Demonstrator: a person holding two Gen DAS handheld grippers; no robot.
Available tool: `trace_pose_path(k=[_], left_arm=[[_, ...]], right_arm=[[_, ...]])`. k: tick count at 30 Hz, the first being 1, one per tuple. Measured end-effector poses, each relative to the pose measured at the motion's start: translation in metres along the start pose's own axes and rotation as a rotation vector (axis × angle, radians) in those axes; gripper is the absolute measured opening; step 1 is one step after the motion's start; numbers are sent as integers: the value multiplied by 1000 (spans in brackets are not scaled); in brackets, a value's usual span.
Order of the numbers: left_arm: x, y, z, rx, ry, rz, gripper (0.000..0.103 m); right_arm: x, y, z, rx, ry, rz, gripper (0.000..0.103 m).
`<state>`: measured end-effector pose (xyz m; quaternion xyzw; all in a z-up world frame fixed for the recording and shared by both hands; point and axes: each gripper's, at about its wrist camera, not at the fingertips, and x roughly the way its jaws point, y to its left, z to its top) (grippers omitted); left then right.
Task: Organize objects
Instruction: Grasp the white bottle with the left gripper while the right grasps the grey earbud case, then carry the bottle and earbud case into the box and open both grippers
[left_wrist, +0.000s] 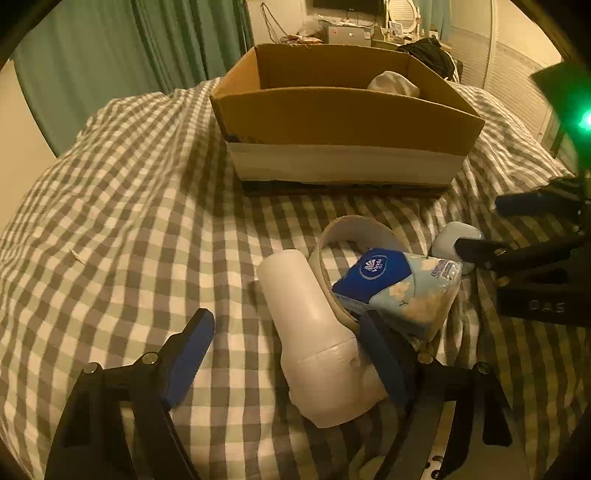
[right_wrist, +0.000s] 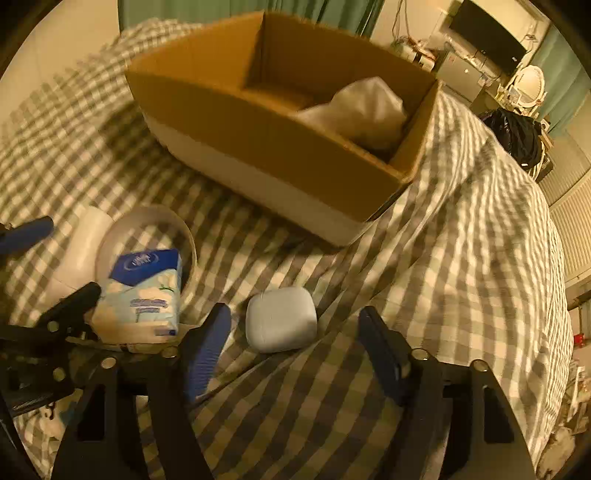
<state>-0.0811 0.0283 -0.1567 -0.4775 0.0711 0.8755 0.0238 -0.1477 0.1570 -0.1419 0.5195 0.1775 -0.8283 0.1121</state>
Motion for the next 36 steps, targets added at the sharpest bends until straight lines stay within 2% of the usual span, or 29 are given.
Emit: trace_pose_path(k=[2, 10, 11, 13, 14, 15, 17, 21, 23, 27, 31, 33, 35, 36], left_arm=[[3, 1, -2, -9, 22, -31, 84], [20, -1, 4, -46, 55, -106, 84], [19, -1, 3, -53, 52, -111, 82], [17, -2, 1, -56, 50, -134, 72], [16, 0, 1, -62, 52, -161, 61], [16, 1, 0, -67, 55, -177, 60], [13, 1, -1, -64, 49, -175, 59], [4, 3, -4, -76, 42, -178, 46], [0, 6, -5, -77, 42, -190, 44], [4, 10, -6, -74, 55, -185, 43], [12, 10, -6, -65, 84, -166, 45], [23, 8, -6, -61, 110, -142, 50], [28, 8, -6, -63, 114, -137, 50], [27, 8, -6, -66, 113, -141, 48]], right_arm=[[7, 1, 1, -9, 30, 6, 66], [37, 5, 5, -34, 152, -12, 67], [40, 6, 6, -38, 163, -17, 66], [44, 8, 6, -43, 173, -26, 65], [43, 9, 5, -46, 168, -28, 55], [41, 9, 4, -48, 159, -31, 51], [37, 10, 2, -52, 143, -36, 51], [16, 11, -6, -50, 79, -22, 50], [5, 10, -8, -49, 42, -26, 50], [-20, 6, -15, -26, -24, -16, 50], [-30, 8, -26, -10, -54, -4, 50], [-31, 14, -21, 1, -65, 7, 50], [-38, 14, -23, 21, -83, 22, 50], [-41, 19, -10, 37, -93, 31, 50]])
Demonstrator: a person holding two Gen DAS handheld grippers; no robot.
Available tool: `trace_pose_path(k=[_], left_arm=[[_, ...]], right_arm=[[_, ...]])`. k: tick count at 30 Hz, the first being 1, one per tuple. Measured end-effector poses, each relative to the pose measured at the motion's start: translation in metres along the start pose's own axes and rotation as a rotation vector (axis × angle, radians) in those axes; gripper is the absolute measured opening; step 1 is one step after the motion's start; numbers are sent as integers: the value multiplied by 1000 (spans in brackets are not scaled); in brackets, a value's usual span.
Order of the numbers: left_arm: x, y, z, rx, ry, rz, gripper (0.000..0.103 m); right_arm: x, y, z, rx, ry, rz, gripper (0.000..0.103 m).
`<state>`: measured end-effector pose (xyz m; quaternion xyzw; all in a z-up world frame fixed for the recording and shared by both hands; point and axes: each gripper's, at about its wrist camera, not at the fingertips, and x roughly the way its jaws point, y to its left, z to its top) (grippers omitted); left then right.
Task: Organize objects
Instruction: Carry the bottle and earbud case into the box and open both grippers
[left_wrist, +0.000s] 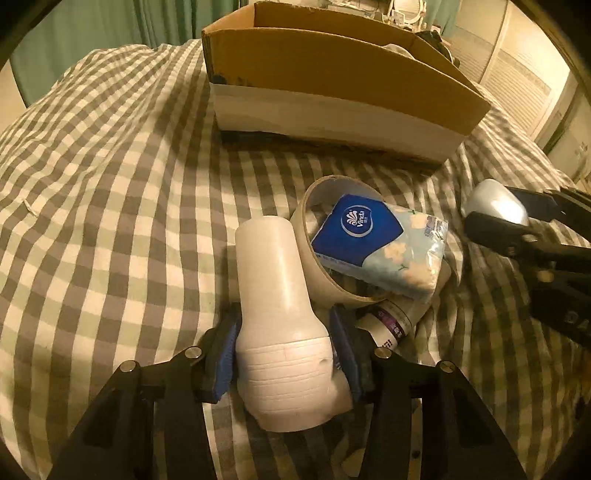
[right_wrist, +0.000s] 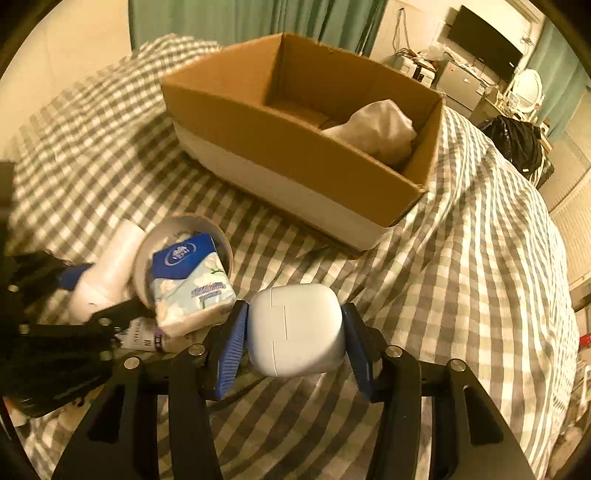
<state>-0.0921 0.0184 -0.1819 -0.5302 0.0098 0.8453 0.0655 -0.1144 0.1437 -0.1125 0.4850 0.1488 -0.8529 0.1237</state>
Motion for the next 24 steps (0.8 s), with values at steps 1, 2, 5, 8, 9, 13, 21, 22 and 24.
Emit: trace_pose_path(k=[1, 2, 5, 8, 9, 13, 21, 22, 24], left_arm=[[-1, 0, 0, 0, -3, -3, 48], [-3, 0, 0, 1, -9, -7, 48], [-12, 1, 0, -1, -18, -14, 48], [-29, 3, 0, -7, -47, -13, 47], [-34, 4, 1, -6, -57, -12, 46], [-61, 4, 9, 4, -117, -1, 46], [-110, -4, 35, 31, -226, -6, 46], [-117, -5, 39, 34, -238, -12, 46], [-130, -6, 47, 38, -266, -17, 46]], right_arm=[[-1, -4, 1, 11, -8, 5, 50], [-3, -3, 0, 21, -16, 9, 50], [-10, -6, -5, 46, -48, 25, 50], [-18, -19, -2, 56, -85, 37, 50], [-19, -26, -1, 58, -96, 40, 50], [-39, -29, 0, 64, -143, 48, 50], [-91, -21, 11, 38, -256, 29, 50], [-97, -21, 13, 36, -270, 26, 50], [-111, -21, 17, 32, -298, 20, 50]])
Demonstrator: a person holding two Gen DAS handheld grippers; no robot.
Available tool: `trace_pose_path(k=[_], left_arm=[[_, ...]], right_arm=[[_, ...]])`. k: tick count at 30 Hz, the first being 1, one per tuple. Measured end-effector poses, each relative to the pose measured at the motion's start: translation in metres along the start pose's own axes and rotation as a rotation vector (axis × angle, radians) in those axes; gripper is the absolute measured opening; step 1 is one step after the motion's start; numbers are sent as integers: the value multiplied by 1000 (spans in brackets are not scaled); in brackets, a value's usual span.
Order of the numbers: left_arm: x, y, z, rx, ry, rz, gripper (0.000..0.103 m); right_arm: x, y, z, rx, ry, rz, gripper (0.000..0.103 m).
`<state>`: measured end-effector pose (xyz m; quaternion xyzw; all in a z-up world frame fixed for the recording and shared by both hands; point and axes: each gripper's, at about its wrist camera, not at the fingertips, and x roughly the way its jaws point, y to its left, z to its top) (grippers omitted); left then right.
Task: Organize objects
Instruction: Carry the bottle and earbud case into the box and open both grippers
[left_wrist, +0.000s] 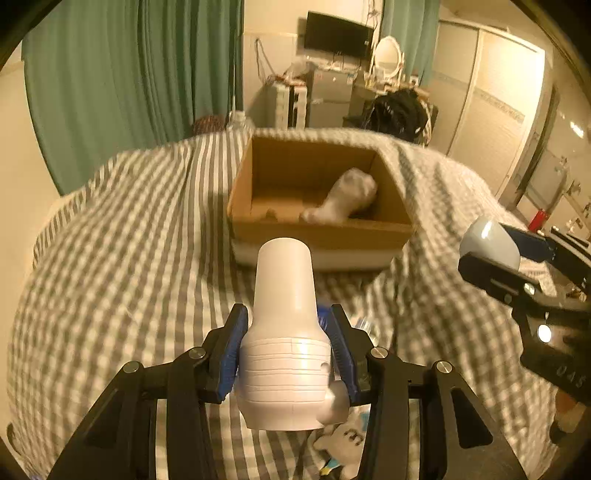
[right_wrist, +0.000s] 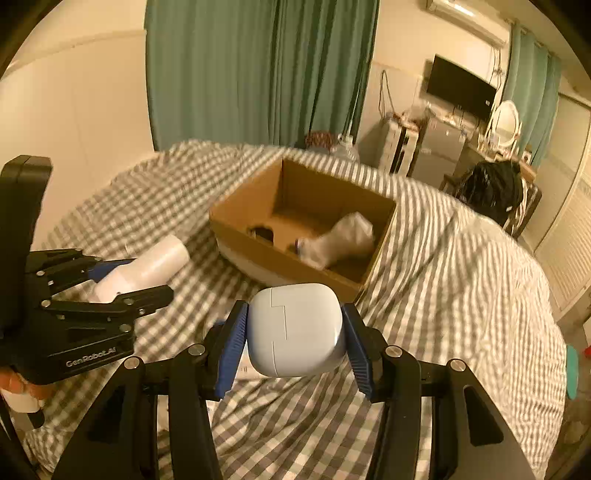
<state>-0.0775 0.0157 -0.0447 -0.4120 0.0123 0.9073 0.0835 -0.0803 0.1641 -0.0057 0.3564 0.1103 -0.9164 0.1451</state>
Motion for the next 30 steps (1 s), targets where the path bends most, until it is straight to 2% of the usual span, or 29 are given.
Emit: trace_pose_path(k=[9, 15, 21, 25, 30], left_arm=[[-36, -9, 77, 36, -159, -1, 46], [-34, -5, 127, 41, -240, 29, 46], [15, 9, 161, 35, -253, 69, 46], [66, 19, 171, 29, -217, 70, 46], [113, 20, 169, 59, -177, 69, 46]], right_arm=[[-39, -7, 62, -7, -151, -19, 50], [-40, -12, 112, -5, -236, -3, 50], [-5, -24, 148, 26, -254, 19, 50], [44, -39, 162, 76, -207, 37, 50], [105, -51, 160, 119, -132, 60, 50]])
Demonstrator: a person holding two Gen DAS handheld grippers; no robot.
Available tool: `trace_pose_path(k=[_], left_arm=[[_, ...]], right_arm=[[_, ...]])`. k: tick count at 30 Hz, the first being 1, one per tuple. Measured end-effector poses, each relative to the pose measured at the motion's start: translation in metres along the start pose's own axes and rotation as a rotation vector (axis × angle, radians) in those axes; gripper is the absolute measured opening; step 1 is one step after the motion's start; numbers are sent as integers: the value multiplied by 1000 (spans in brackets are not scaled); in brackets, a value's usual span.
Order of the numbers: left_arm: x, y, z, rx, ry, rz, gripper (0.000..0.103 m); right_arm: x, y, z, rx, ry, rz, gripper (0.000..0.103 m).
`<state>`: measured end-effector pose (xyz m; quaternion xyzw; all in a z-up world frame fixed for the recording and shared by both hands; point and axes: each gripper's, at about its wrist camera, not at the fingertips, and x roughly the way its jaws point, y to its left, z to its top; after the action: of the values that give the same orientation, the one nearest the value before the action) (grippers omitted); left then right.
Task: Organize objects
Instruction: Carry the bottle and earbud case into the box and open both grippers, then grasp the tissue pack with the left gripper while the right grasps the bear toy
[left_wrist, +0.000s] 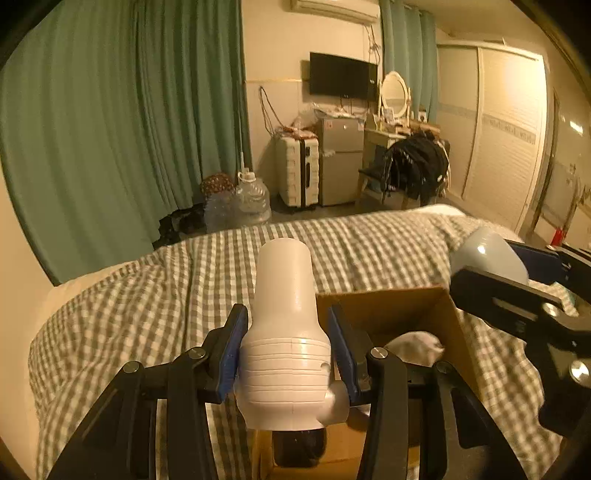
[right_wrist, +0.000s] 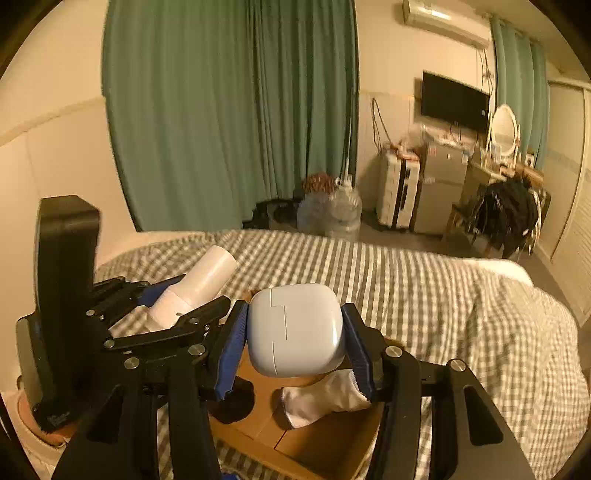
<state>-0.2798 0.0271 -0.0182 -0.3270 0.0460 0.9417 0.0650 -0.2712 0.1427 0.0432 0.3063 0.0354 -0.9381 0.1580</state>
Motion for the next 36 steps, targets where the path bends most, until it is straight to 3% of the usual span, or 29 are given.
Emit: trace_pose_path(k=[9, 15, 22, 23, 24, 26, 27, 36], left_arm=[[45, -15, -28, 52, 69, -61, 46], [54, -29, -41, 95, 96, -112, 46], [60, -25, -45, 70, 138, -128, 48], [57, -23, -44, 63, 135, -129, 53], [52, -21, -43, 55, 126, -123, 65], [42, -19, -41, 34, 100, -104, 83], [35, -17, -40, 26, 85, -99, 88], [-63, 1, -34, 18, -24, -23, 98]], right_arm=[[67, -20, -33, 47, 123, 7, 50], [104, -30, -48, 91, 215, 18, 50], [107, -50, -56, 168, 219, 27, 52], [104, -54, -56, 179, 211, 27, 61], [98, -58, -55, 194, 193, 29, 70], [85, -60, -53, 212, 167, 26, 71], [74, -60, -51, 216, 149, 17, 73], [-45, -40, -28, 142, -9, -82, 83]])
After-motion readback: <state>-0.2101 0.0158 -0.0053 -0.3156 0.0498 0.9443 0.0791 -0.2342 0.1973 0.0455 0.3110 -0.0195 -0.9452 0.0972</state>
